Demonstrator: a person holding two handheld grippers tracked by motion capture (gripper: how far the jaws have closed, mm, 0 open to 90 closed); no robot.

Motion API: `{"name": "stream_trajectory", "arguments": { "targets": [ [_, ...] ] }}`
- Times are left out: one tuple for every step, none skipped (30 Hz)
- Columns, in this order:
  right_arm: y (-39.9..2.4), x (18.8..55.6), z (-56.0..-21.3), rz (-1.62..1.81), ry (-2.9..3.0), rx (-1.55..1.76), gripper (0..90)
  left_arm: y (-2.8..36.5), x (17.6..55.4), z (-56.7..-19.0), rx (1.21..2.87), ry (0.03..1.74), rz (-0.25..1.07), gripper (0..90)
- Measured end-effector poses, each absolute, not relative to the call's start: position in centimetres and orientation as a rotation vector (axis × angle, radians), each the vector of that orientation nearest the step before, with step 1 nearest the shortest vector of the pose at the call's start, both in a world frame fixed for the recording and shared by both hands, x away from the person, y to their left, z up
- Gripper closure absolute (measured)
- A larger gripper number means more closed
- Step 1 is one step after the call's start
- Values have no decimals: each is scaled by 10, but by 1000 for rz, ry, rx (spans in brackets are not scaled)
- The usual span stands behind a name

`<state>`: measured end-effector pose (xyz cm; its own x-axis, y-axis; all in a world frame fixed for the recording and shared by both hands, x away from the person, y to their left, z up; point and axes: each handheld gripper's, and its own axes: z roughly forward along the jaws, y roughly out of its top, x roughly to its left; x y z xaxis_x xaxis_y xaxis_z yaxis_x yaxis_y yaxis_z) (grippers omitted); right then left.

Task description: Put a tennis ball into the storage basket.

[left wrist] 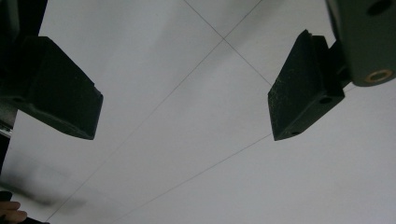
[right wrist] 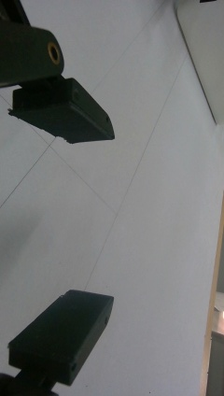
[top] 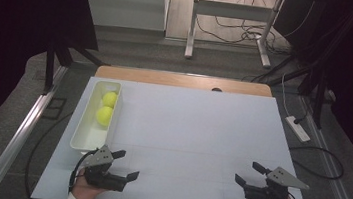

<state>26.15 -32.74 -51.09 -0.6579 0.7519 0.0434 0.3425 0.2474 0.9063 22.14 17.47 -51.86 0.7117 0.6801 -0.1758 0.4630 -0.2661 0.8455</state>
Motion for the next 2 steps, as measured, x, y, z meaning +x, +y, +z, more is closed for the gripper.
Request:
{"name": "stream_trajectory", "arguments": {
  "targets": [
    [-327,262,-511,1386,2125,1000,168,174,221,-519,1919,883,270,110],
    [-328,262,-511,1384,2128,999,168,174,221,-519,1919,882,271,110]
  ]
}}
